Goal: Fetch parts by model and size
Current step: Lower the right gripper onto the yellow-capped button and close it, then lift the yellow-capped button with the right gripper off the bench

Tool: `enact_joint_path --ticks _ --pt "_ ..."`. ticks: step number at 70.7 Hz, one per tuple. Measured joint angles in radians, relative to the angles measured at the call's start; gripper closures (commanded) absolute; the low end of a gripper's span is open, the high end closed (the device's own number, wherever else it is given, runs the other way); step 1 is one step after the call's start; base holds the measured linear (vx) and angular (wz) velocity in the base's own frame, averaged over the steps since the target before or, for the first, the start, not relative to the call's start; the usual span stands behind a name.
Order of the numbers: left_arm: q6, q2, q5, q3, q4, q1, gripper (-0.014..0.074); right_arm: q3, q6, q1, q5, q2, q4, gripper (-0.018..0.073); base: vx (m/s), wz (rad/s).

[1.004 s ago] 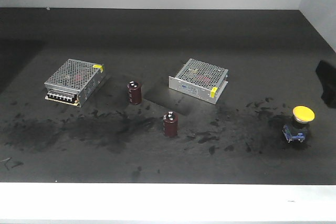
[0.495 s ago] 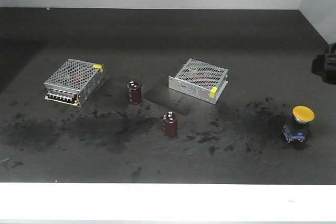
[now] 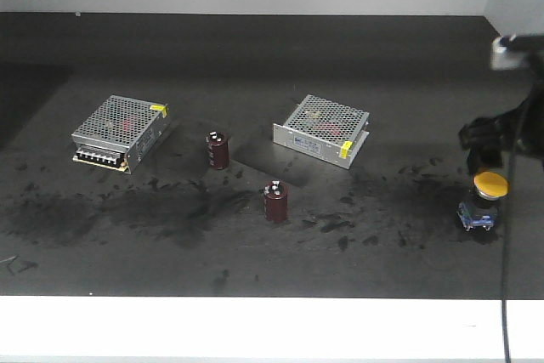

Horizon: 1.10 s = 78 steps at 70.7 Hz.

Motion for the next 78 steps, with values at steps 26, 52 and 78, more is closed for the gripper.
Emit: enact_joint_path --ticks 26,52,78 --pt "0.000 0.000 0.000 0.000 0.000 0.000 0.0601 -0.001 -0.058 0.000 0.009 0.161 0.007 -0.0034 0.00 0.00" --pt "0.000 0.000 0.000 0.000 0.000 0.000 0.0601 -0.001 -0.074 0.000 -0.024 0.202 0.007 0.0088 0.00 0.00" --pt "0.000 0.000 0.028 0.000 0.000 0.000 0.0601 -0.001 -0.074 0.000 -0.026 0.202 0.007 0.0571 0.00 0.00"
